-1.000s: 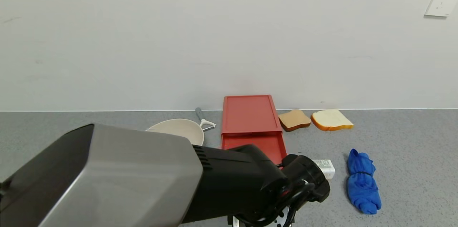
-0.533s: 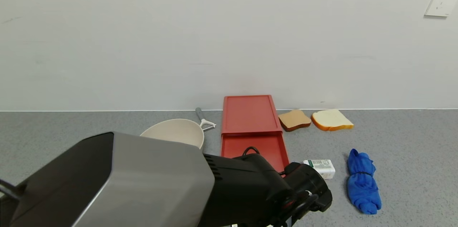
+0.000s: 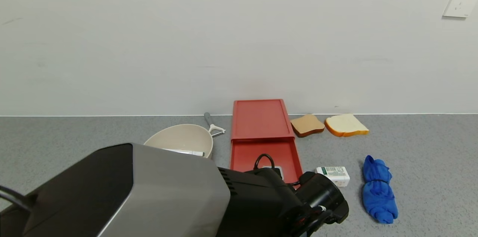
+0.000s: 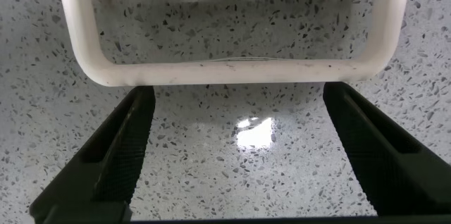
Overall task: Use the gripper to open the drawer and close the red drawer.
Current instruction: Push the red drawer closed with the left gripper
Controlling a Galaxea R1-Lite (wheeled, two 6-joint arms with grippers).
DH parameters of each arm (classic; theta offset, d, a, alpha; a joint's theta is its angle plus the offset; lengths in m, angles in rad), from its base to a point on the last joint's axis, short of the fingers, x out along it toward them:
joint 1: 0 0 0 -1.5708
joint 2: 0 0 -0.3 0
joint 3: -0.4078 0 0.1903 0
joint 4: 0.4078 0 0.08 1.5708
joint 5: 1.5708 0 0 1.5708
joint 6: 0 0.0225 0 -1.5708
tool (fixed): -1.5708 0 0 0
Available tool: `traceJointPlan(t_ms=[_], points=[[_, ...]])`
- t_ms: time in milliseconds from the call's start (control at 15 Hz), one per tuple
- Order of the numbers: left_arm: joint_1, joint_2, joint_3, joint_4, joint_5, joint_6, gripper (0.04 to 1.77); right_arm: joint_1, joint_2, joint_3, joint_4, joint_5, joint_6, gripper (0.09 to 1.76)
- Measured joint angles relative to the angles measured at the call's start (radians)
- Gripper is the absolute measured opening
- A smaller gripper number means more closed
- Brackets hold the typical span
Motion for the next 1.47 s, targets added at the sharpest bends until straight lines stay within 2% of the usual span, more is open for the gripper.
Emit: traceJointPlan(t_ms=[467,733,1467], points=[[0.012,0.001,-0.008,-0.010,0.027,0.030,1.72,0.000,0.000,0.000,0.000,0.000,0.000,1.71],[0.021,0.002,-0.007,-0.056,0.041,0.073,1.72,0.000,0.000,0.000,0.000,0.000,0.000,1.71],[0.102,0.019,-0.026,-0.175,0.045,0.222,1.72,0.000,0.000,0.000,0.000,0.000,0.000,1.71]])
